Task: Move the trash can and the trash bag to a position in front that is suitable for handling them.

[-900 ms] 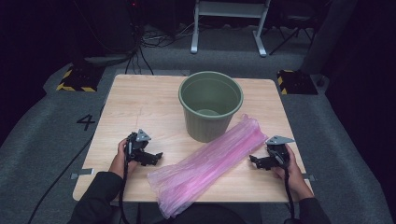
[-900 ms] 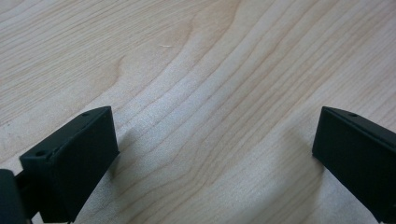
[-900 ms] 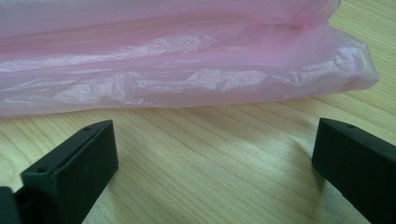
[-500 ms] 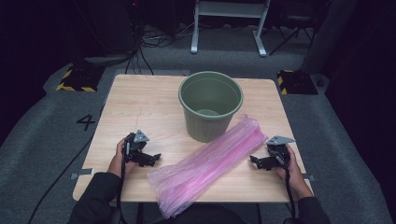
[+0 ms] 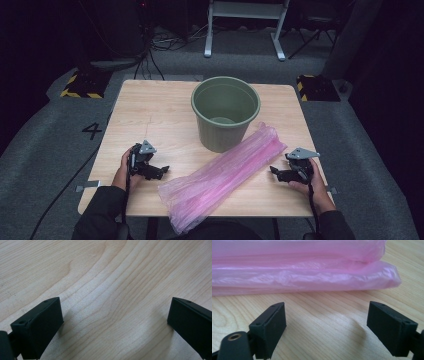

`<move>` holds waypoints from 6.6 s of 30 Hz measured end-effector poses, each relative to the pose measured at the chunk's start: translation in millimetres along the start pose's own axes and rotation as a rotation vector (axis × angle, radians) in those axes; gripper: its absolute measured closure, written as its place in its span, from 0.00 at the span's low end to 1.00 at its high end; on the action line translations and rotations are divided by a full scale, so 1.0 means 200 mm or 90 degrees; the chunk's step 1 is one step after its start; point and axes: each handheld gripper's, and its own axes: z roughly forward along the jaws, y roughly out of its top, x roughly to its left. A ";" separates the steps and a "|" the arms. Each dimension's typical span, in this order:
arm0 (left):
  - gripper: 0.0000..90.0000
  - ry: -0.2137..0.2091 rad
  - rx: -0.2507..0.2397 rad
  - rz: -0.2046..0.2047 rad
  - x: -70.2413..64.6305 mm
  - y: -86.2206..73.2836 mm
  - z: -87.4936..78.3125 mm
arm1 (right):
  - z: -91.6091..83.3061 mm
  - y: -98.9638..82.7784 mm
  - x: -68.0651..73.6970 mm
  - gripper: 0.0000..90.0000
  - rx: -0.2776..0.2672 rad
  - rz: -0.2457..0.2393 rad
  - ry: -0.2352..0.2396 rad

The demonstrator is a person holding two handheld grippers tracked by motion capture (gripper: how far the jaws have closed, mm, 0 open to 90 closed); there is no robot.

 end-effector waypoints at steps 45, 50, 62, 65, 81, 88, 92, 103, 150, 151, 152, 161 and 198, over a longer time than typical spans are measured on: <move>0.00 0.001 0.000 -0.002 0.01 -0.01 -0.01 | 0.22 0.26 0.31 0.41 -0.005 -0.044 0.058; 0.00 0.000 0.000 -0.003 0.01 -0.01 -0.01 | 0.25 0.26 0.27 0.49 0.004 -0.027 0.069; 0.00 -0.002 -0.001 -0.002 0.01 -0.01 -0.01 | 0.25 0.25 0.21 0.48 0.003 -0.008 0.072; 0.00 0.001 -0.002 -0.001 0.01 -0.01 -0.01 | 0.25 0.25 0.21 0.47 0.003 -0.009 0.070; 0.21 0.051 -0.044 0.011 -0.09 0.04 -0.12 | 0.26 0.24 0.20 0.45 -0.002 -0.004 0.066; 0.19 0.020 -0.072 0.060 -0.18 0.07 -0.17 | 0.26 0.24 0.20 0.42 -0.001 0.002 0.063; 0.20 0.010 -0.085 0.076 -0.25 0.09 -0.19 | 0.26 0.24 0.20 0.42 -0.001 0.003 0.061; 0.24 -0.066 -0.066 0.145 -0.45 0.12 -0.17 | 0.26 0.24 0.20 0.42 -0.001 0.005 0.060; 0.18 -0.029 0.007 0.057 -0.16 0.19 0.13 | 0.31 0.69 0.28 0.36 -0.084 -0.005 0.063; 0.18 -0.034 0.004 0.049 -0.15 0.19 0.13 | 0.32 0.71 0.28 0.36 -0.083 -0.005 0.062; 0.18 -0.035 0.005 0.046 -0.14 0.19 0.14 | 0.33 0.72 0.28 0.36 -0.082 -0.005 0.061; 0.17 -0.035 -0.006 0.037 -0.11 0.20 0.16 | 0.35 0.73 0.22 0.35 -0.081 -0.004 0.060; 0.17 -0.034 -0.026 0.035 -0.11 0.16 0.14 | 0.16 0.16 0.02 0.38 0.028 0.057 -0.001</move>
